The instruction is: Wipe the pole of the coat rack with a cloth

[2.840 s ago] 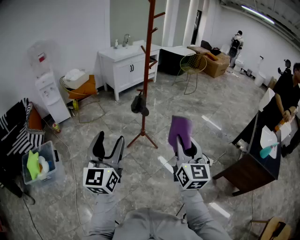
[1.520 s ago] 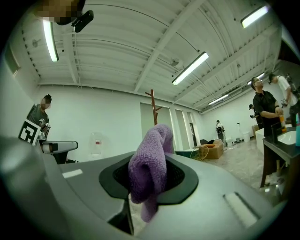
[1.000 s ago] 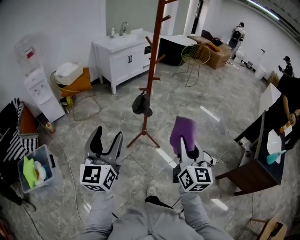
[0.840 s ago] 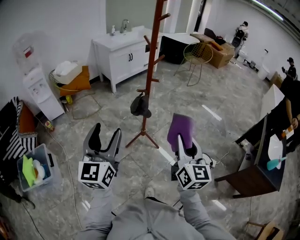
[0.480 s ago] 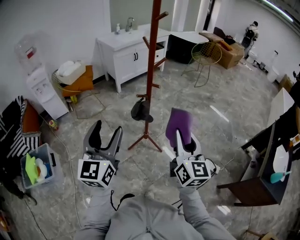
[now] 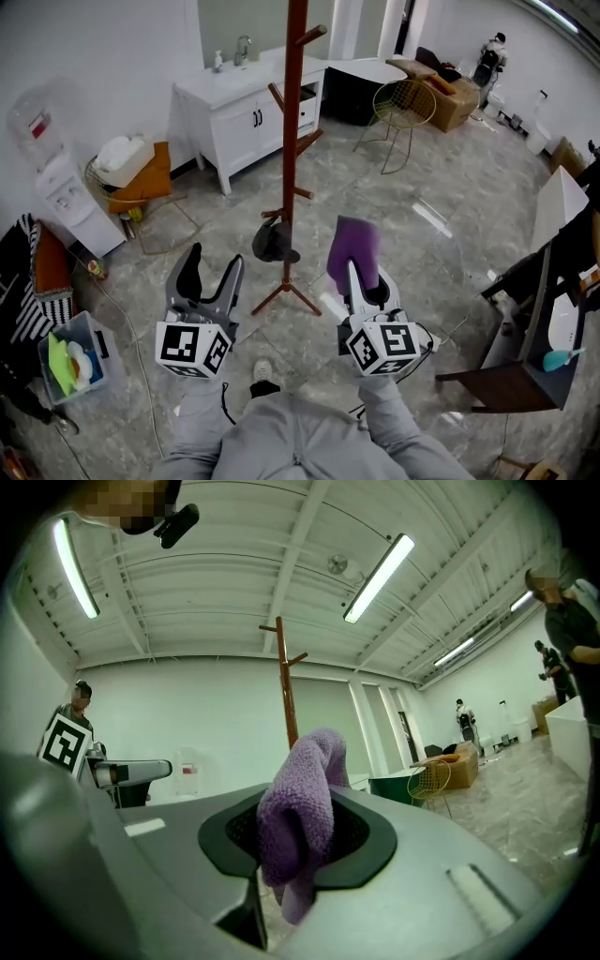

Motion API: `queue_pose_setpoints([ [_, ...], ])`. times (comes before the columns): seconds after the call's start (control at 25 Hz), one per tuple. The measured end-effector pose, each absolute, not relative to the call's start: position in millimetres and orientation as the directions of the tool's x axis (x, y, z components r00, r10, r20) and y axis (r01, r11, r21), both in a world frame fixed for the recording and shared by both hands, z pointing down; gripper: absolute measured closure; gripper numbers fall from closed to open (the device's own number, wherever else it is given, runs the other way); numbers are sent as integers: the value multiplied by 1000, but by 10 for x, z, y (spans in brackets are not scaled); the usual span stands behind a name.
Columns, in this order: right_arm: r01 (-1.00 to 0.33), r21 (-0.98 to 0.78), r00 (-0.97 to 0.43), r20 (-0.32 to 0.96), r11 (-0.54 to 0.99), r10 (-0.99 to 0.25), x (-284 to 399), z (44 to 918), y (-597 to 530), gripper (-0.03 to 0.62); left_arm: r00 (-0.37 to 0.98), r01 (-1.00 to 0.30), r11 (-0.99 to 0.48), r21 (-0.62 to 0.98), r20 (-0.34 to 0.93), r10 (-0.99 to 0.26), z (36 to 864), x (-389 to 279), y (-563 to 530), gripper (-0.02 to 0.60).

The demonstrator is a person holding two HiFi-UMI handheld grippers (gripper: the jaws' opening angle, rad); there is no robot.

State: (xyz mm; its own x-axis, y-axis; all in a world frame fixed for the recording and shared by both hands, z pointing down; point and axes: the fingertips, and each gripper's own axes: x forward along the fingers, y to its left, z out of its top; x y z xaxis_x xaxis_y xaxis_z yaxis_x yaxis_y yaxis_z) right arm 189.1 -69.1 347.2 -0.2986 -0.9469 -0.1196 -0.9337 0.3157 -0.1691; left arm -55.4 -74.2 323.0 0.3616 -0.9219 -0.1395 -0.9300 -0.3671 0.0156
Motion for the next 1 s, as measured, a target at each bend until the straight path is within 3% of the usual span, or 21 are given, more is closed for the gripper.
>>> queue_pose_setpoints([
  [0.2,-954,-111,-262,-150,279,-953,1816,3240,-1119,508,407,-909,-415,24,-155,-900,3174,-617,-1259,244],
  [0.64,-986,95,-163,-357,138,-920,1472,2073,-2211,508,433,-894,-446,45,-171,-885,3200,-1274,-2080,244],
  [1.0,-906,418,-136,-445,-71,-885,965,1387,-2674,508,438,-890,-452,64,-163,-884,3253,-1636,-2478,244],
])
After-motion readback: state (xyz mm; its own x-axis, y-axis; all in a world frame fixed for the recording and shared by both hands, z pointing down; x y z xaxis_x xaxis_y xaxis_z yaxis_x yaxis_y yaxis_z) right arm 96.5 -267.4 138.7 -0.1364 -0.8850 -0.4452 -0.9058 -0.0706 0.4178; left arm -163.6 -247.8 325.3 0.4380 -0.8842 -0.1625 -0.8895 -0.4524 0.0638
